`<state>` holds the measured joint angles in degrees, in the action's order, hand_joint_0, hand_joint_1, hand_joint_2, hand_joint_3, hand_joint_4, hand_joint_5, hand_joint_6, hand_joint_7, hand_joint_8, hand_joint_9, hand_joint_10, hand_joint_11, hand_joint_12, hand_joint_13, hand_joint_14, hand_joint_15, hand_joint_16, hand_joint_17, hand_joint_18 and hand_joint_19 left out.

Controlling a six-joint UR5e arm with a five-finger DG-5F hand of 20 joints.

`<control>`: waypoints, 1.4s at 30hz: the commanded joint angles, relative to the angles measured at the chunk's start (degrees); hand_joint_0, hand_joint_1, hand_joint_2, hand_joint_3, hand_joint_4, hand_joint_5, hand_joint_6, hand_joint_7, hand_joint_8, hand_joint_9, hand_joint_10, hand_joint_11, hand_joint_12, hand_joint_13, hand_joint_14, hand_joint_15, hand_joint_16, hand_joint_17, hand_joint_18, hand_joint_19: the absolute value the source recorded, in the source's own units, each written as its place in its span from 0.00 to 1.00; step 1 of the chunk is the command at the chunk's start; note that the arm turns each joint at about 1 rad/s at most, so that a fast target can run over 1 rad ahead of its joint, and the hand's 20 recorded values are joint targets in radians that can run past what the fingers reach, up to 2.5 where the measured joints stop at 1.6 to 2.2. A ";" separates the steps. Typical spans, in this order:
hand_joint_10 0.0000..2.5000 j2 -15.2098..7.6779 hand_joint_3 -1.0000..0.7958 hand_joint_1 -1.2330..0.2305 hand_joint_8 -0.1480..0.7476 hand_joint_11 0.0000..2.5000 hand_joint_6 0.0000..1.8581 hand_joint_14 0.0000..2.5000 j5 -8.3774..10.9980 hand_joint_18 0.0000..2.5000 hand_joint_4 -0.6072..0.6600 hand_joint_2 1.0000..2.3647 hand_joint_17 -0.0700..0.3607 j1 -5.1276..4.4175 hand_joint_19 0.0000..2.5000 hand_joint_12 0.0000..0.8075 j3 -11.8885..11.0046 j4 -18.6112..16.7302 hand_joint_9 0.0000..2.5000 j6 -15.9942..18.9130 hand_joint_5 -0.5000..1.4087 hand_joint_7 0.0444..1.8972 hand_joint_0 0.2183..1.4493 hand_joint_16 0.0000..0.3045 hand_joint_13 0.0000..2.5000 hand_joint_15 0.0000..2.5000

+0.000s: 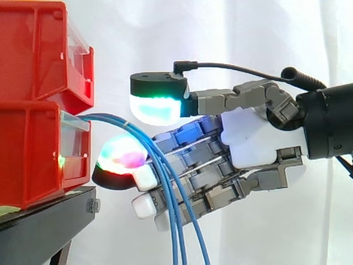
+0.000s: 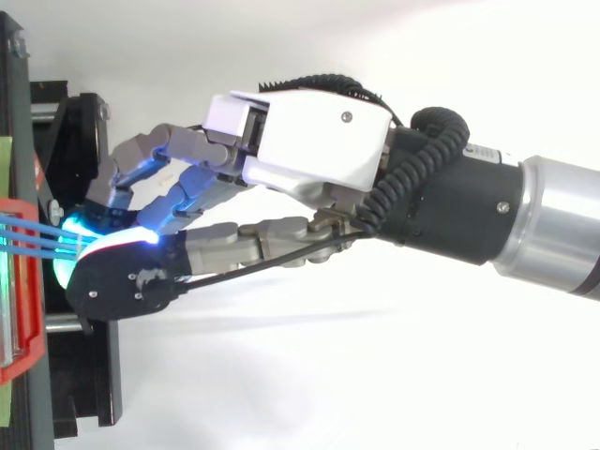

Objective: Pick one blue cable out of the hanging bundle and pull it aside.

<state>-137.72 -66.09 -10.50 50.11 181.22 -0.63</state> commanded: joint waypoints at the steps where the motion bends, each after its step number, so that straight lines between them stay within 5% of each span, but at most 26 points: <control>1: 0.01 0.00 0.48 0.41 0.45 0.23 0.51 0.01 -0.26 0.23 0.55 0.01 0.40 0.04 0.16 0.32 -0.63 1.33 0.33 0.02 0.17 0.35 0.30 0.15 0.31 0.18; 15: 0.01 0.09 0.51 0.30 0.44 0.28 0.53 0.01 -0.35 0.25 0.37 0.02 0.39 0.04 0.15 0.30 -2.56 4.85 0.38 0.37 0.17 0.43 0.39 0.15 0.34 0.20; 23: 0.01 0.00 0.28 0.26 0.42 0.29 0.52 0.01 -0.35 0.26 0.45 0.00 0.39 0.04 0.15 0.29 -2.56 5.11 0.40 0.45 0.18 0.41 0.39 0.14 0.35 0.20; 29: 0.01 0.00 0.28 0.40 0.45 0.26 0.49 0.01 -0.35 0.27 0.54 0.00 0.41 0.04 0.16 0.32 -2.56 5.20 0.40 0.45 0.18 0.39 0.25 0.15 0.36 0.20; 35: 0.01 0.00 0.28 0.52 0.46 0.26 0.48 0.01 -0.44 0.27 0.55 0.00 0.41 0.22 0.17 0.33 -2.56 5.20 0.41 0.45 0.18 0.39 0.25 0.16 0.36 0.20; 42: 0.01 0.00 0.43 0.41 0.45 0.26 0.49 0.01 -0.61 0.26 0.51 0.01 0.40 0.31 0.17 0.32 -2.56 5.46 0.39 0.45 0.18 0.43 0.30 0.15 0.36 0.20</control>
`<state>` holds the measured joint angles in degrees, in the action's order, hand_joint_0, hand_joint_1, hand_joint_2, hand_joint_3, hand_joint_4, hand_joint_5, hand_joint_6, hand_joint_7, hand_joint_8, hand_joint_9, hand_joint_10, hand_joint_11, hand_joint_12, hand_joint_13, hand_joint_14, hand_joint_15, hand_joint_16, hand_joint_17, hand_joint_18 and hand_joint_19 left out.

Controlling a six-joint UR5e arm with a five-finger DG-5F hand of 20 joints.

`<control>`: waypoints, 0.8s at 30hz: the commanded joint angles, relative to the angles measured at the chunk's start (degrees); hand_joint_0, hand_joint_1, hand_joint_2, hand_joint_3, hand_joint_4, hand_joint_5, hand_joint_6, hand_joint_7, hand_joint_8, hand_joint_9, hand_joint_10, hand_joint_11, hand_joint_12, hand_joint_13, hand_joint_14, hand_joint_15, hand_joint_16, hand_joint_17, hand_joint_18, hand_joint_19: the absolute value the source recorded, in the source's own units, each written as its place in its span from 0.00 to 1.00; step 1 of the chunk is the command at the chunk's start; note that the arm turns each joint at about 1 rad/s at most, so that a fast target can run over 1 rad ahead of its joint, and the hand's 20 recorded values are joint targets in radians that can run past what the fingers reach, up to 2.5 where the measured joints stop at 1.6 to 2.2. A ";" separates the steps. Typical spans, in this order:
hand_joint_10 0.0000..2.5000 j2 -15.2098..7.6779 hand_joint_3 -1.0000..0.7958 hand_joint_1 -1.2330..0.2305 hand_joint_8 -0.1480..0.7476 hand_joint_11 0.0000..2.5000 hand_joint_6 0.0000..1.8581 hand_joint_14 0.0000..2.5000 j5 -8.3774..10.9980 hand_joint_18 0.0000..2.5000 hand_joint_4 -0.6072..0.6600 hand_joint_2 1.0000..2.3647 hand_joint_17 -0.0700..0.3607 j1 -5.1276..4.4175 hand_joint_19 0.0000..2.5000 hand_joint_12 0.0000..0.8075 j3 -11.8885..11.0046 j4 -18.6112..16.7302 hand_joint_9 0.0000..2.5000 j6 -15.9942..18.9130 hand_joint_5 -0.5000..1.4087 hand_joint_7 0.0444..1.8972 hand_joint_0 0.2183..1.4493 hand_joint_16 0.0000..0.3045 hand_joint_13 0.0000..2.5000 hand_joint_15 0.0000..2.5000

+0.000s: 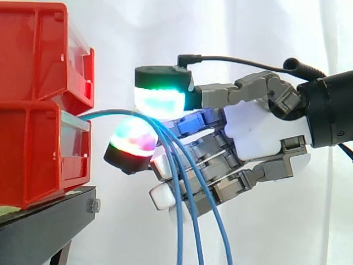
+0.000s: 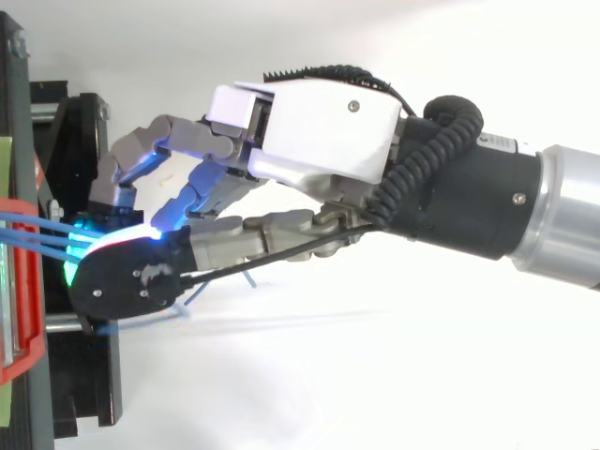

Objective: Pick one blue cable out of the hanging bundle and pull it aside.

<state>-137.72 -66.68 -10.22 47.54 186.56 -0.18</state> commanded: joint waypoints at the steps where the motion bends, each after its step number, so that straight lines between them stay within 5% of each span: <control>1: 0.01 0.00 0.44 0.37 0.45 0.27 0.50 0.01 -0.03 0.26 0.50 0.01 0.40 0.03 0.17 0.32 0.01 0.12 0.39 0.00 0.18 0.42 0.31 0.15 0.35 0.20; 7: 0.01 0.00 0.46 0.30 0.43 0.28 0.52 0.01 -0.03 0.27 0.36 0.02 0.39 0.03 0.16 0.30 0.01 0.12 0.39 0.18 0.17 0.44 0.38 0.14 0.35 0.20; 8: 0.01 0.00 0.43 0.26 0.40 0.28 0.52 0.01 -0.03 0.26 0.32 0.02 0.39 0.11 0.16 0.29 0.01 0.12 0.39 0.18 0.17 0.51 0.44 0.14 0.35 0.20; 13: 0.01 0.08 0.28 0.24 0.38 0.28 0.53 0.01 -0.12 0.26 0.29 0.00 0.38 0.38 0.15 0.27 0.01 0.56 0.39 0.18 0.17 0.48 0.48 0.14 0.35 0.20; 24: 0.01 0.00 0.28 0.29 0.41 0.28 0.51 0.01 -0.38 0.29 0.48 0.00 0.41 0.90 0.15 0.30 0.10 2.50 0.43 0.44 0.19 0.38 0.22 0.15 0.38 0.20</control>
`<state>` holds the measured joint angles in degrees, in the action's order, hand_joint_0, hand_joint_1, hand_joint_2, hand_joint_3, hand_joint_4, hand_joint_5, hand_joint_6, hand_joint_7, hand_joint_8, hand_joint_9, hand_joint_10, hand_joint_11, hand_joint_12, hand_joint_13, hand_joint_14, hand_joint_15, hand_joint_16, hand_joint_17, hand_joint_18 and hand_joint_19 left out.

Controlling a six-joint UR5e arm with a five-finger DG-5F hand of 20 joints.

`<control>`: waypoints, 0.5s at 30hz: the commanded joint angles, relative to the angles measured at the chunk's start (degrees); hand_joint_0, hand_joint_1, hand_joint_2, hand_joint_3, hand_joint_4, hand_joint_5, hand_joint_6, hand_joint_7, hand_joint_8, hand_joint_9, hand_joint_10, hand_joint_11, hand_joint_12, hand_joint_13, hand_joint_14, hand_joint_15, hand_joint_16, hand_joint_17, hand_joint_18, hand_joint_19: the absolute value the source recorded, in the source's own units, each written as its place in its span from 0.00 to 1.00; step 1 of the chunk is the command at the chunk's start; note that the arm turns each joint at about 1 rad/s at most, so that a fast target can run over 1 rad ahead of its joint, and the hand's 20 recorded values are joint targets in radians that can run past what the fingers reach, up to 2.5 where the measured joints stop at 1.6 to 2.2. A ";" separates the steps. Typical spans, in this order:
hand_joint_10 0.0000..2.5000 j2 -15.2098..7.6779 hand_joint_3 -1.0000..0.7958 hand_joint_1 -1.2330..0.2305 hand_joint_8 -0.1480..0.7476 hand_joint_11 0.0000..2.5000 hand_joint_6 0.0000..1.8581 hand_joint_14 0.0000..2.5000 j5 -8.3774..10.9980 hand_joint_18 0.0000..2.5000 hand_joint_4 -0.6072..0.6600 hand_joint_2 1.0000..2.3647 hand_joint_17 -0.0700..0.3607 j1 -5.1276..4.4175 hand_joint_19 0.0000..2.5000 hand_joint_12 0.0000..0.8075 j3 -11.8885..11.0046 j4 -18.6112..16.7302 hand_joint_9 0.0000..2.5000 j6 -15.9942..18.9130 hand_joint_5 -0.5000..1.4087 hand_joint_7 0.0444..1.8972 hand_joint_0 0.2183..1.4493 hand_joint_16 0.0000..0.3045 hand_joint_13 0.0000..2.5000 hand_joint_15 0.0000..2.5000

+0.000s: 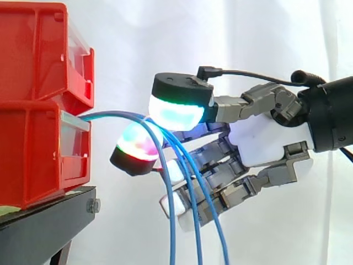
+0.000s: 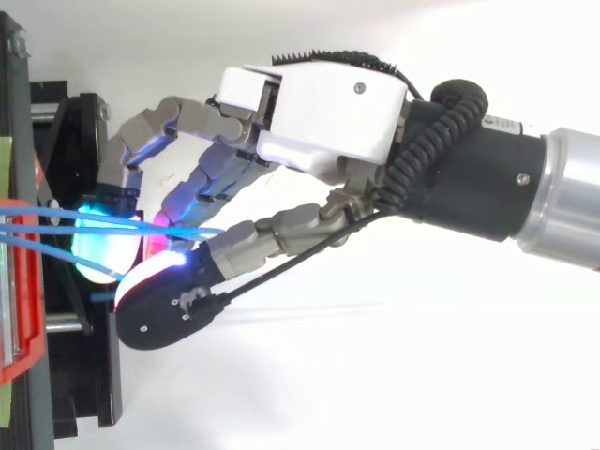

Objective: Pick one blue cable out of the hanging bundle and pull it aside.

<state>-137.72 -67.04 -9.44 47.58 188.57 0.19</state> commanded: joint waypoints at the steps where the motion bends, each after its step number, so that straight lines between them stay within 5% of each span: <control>1: 0.01 0.00 0.28 0.32 0.41 0.28 0.50 0.01 -0.02 0.30 0.48 0.00 0.42 0.13 0.15 0.32 -0.03 0.57 0.45 0.08 0.20 0.41 0.21 0.16 0.39 0.20; 7: 0.01 0.00 0.28 0.50 0.42 0.27 0.49 0.01 -0.02 0.31 0.48 0.00 0.41 0.22 0.17 0.32 -0.03 0.66 0.47 0.34 0.20 0.43 0.22 0.16 0.40 0.20; 15: 0.01 0.00 0.43 0.42 0.44 0.30 0.50 0.01 -0.37 0.30 0.48 0.01 0.40 0.30 0.18 0.32 -0.03 0.84 0.47 0.34 0.20 0.49 0.29 0.15 0.40 0.21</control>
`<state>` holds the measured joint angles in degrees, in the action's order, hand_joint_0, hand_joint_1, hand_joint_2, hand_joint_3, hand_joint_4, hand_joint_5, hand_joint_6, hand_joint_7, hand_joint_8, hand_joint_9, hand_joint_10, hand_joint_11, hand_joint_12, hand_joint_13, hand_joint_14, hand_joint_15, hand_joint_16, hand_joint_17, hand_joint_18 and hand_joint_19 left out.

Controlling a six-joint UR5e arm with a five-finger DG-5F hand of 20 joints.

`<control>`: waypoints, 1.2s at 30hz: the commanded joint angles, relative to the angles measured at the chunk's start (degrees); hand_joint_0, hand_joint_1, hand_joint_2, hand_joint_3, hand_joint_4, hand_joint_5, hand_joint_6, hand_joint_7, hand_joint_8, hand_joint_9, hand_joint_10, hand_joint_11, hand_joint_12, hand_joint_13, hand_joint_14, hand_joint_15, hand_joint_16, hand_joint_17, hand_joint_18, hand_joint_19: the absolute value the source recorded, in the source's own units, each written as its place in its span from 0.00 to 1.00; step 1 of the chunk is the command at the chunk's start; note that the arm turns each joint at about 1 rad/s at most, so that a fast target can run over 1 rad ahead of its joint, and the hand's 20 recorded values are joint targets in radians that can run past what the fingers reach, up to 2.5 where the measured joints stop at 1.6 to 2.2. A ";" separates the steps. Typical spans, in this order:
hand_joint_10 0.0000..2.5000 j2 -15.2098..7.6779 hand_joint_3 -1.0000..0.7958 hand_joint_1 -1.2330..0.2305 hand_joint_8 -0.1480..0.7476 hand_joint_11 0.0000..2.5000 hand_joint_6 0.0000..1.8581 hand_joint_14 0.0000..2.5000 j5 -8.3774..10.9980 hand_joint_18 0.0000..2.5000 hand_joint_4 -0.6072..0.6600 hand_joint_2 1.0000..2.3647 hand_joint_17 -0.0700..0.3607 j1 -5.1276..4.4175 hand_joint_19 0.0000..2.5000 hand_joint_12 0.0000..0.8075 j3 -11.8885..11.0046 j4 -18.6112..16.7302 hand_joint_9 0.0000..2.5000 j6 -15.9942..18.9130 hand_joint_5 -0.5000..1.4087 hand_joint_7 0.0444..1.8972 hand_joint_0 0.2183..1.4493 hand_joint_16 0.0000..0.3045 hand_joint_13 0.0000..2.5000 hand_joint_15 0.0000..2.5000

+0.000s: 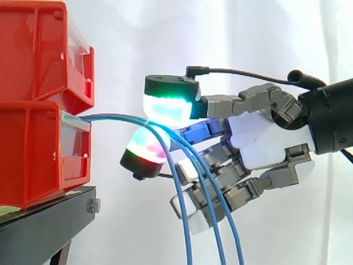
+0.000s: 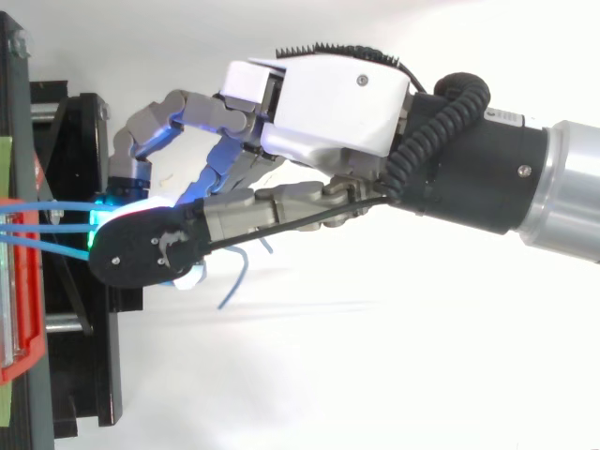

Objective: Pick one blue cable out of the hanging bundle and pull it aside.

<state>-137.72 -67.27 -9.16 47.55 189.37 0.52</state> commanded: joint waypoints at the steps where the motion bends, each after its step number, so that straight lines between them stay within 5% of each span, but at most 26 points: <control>1: 0.01 0.00 0.47 0.40 0.47 0.30 0.50 0.01 -0.23 0.32 0.48 0.01 0.43 0.02 0.17 0.34 -0.01 0.03 0.48 0.00 0.20 0.48 0.29 0.17 0.41 0.22; 9: 0.01 0.09 0.46 0.29 0.41 0.31 0.52 0.01 -0.23 0.28 0.40 0.01 0.40 0.11 0.17 0.30 -0.01 0.03 0.42 0.00 0.18 0.44 0.35 0.15 0.37 0.22; 13: 0.01 0.00 0.28 0.25 0.38 0.31 0.52 0.01 -0.23 0.28 0.47 0.00 0.39 0.20 0.17 0.29 -0.01 0.12 0.41 0.00 0.18 0.39 0.35 0.15 0.37 0.22; 17: 0.01 0.09 0.28 0.39 0.42 0.30 0.51 0.01 -0.41 0.29 0.50 0.00 0.41 0.37 0.17 0.31 -0.01 0.12 0.43 0.00 0.19 0.39 0.24 0.16 0.38 0.21; 24: 0.01 0.09 0.28 0.56 0.43 0.30 0.50 0.01 -0.85 0.29 0.50 0.00 0.41 0.64 0.19 0.32 -0.09 0.47 0.45 0.00 0.19 0.42 0.27 0.16 0.39 0.22; 28: 0.01 0.09 0.42 0.47 0.44 0.30 0.50 0.01 -0.85 0.29 0.48 0.01 0.41 0.72 0.19 0.32 -0.18 0.47 0.45 0.00 0.19 0.46 0.29 0.15 0.39 0.22; 36: 0.01 0.61 0.53 0.34 0.48 0.31 0.51 0.01 -1.46 0.32 0.45 0.01 0.44 0.99 0.17 0.35 -0.27 0.65 0.45 -0.35 0.19 0.44 0.33 0.18 0.40 0.21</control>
<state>-137.42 -68.62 -8.27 47.26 189.93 0.34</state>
